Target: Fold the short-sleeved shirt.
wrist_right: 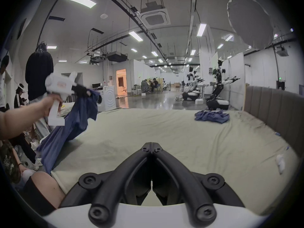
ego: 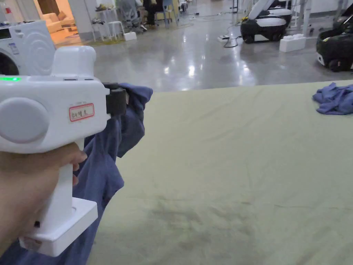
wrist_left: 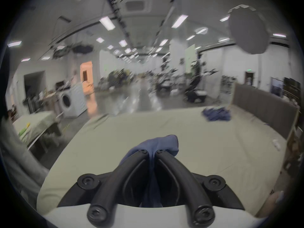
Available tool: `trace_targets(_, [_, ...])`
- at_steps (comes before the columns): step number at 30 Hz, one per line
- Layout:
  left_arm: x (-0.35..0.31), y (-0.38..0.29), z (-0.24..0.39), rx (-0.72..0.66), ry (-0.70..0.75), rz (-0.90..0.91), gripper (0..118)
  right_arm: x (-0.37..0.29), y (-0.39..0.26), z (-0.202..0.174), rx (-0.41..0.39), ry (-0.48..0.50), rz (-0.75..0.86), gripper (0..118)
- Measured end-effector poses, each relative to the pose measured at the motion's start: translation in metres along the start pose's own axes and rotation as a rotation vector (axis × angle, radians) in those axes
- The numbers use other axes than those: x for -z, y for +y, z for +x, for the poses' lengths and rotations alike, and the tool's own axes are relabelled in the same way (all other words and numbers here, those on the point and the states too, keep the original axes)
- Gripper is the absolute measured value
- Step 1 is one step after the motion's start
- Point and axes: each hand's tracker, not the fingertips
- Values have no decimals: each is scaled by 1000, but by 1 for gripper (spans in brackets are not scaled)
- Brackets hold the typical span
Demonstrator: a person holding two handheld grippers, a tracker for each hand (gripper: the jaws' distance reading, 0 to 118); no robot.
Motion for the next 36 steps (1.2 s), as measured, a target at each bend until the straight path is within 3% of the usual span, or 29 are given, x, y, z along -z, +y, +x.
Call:
trace_targets(5, [-14,66,134,73,-235,105,1,-62,14,32,-17,-126,50,2])
trace_targets(9, [20,53,263,110,-405,36,1,-107,8,52,27,-184,54,2])
trace_targets(15, [102,-62,431,128,-560,-283,1,-156,-16,78,34,-287,15,2])
trace_targets(17, [122,-115,469,217,-542,-354,1,-167,-23,87,42,-318,-8,2])
trace_targets(19, [139,-162,492,262,-536,-464,1,-164,-23,86,29,-336,-21,2])
trace_targets(20, [141,-182,496,249,-529,-535,1,-190,-53,101,20,-347,-28,2])
trace_targets(23, [149,-212,495,157,-481,-556,4,-197,-61,110,12,-373,-41,2])
trace_targets(24, [142,-209,487,127,-478,-508,19,-198,-63,113,18,-375,-44,2])
trace_targets(25, [139,-203,483,122,-452,-470,55,-197,-64,116,28,-375,-48,2])
trace_targets(26, [138,-197,478,93,-452,-465,113,-195,-65,118,34,-375,-49,2])
trace_targets(27, [133,-188,467,68,-494,-455,118,-192,-64,120,38,-375,-51,2])
trace_targets(33, [37,-106,351,-4,-529,-179,118,-164,-50,117,-5,-340,11,2])
trace_targets(36, [-50,-86,265,-77,-398,40,118,-138,-45,111,-44,-307,48,2])
